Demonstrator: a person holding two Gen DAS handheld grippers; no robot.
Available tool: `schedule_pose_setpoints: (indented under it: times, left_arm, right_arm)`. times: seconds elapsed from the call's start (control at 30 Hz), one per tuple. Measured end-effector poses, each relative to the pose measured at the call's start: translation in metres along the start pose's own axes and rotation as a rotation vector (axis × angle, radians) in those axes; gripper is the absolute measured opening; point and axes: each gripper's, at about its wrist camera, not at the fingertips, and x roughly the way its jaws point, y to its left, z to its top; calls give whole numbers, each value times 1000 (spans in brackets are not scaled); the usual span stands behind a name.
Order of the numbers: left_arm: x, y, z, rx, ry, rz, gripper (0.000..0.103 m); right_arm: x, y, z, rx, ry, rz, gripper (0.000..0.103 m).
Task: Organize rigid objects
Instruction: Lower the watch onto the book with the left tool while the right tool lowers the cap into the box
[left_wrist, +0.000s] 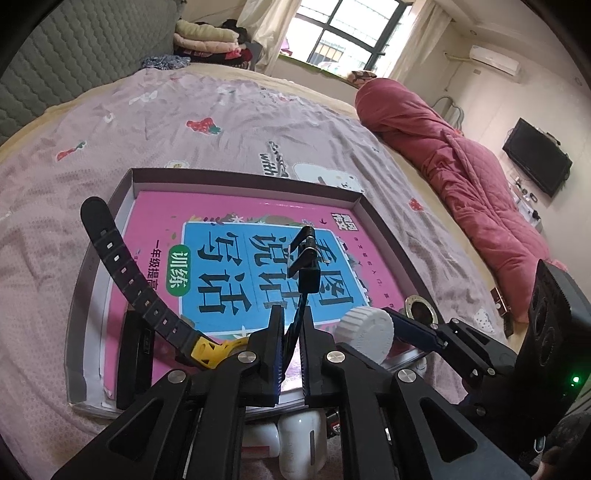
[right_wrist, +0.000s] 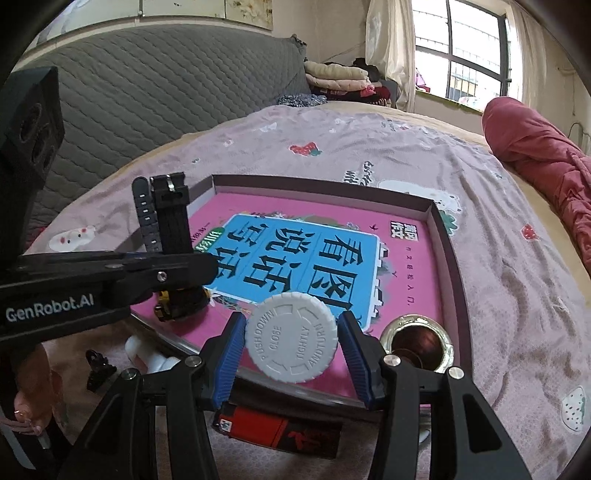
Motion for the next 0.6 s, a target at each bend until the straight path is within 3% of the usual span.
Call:
schedule_pose_setpoints:
  times: [0.4, 0.6]
  left_arm:
    - [-1, 13, 3, -45, 16, 12, 9]
    - [-3, 14, 5, -40, 5, 28, 19]
  right_arm:
    - [0, -6, -2, 31, 11, 2, 52]
    - [2, -9, -3, 44, 13, 9, 52]
